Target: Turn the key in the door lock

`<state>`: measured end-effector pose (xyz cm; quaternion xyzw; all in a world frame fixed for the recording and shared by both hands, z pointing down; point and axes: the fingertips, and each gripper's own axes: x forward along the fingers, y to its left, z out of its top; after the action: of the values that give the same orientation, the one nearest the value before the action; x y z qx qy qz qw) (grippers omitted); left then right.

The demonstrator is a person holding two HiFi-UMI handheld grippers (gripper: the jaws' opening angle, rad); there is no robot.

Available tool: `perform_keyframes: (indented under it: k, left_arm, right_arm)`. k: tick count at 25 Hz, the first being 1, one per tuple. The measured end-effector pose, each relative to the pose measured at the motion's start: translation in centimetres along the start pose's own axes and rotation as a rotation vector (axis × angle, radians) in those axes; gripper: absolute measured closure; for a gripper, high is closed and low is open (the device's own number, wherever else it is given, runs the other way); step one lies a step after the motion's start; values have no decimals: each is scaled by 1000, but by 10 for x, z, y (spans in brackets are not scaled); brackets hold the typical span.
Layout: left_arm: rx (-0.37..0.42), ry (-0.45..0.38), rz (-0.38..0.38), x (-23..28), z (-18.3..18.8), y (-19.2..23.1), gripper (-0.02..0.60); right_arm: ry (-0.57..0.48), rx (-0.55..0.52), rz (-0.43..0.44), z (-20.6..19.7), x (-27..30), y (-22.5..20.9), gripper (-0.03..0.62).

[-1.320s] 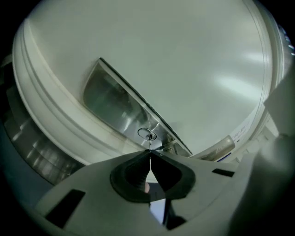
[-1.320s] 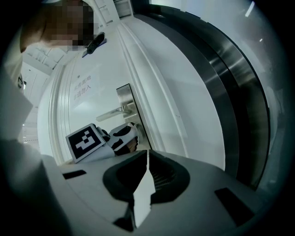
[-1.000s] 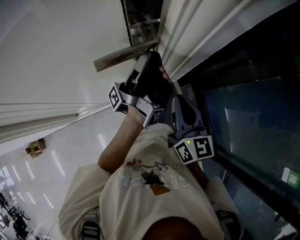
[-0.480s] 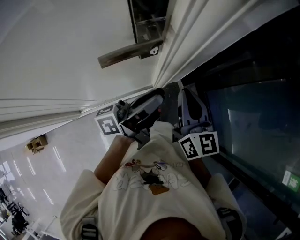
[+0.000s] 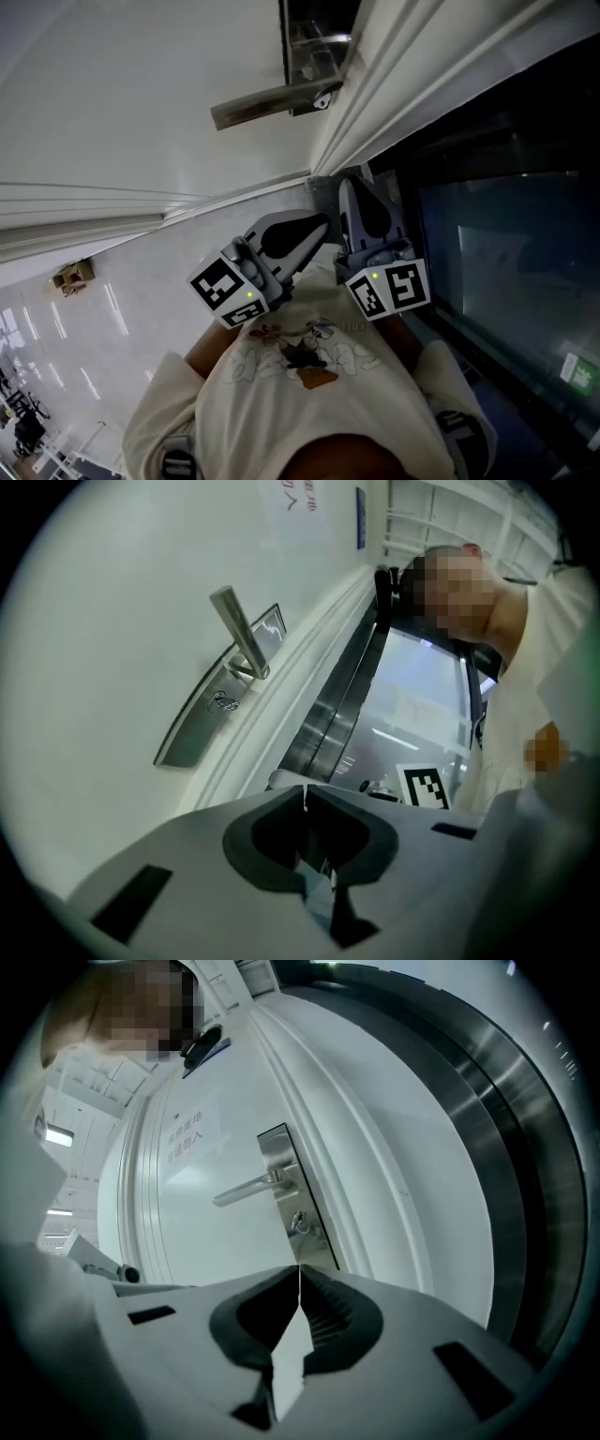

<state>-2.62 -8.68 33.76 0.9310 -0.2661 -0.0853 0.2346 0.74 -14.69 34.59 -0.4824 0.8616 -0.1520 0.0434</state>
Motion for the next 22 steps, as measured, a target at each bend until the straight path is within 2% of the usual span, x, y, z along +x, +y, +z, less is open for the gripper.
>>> perform_keyframes:
  k: [5, 9, 13, 22]
  left_arm:
    - [106, 3, 128, -1, 0, 5, 574]
    - [79, -47, 246, -7, 4, 20, 575]
    - [122, -40, 329, -10, 4, 28, 575]
    - [159, -31, 364, -7, 7, 31, 575]
  right_arm:
    - [12, -3, 38, -3, 5, 13, 586]
    - [10, -46, 19, -6, 8, 18, 588]
    - [11, -56, 15, -9, 7, 24, 588]
    - [16, -57, 33, -9, 8, 33, 588]
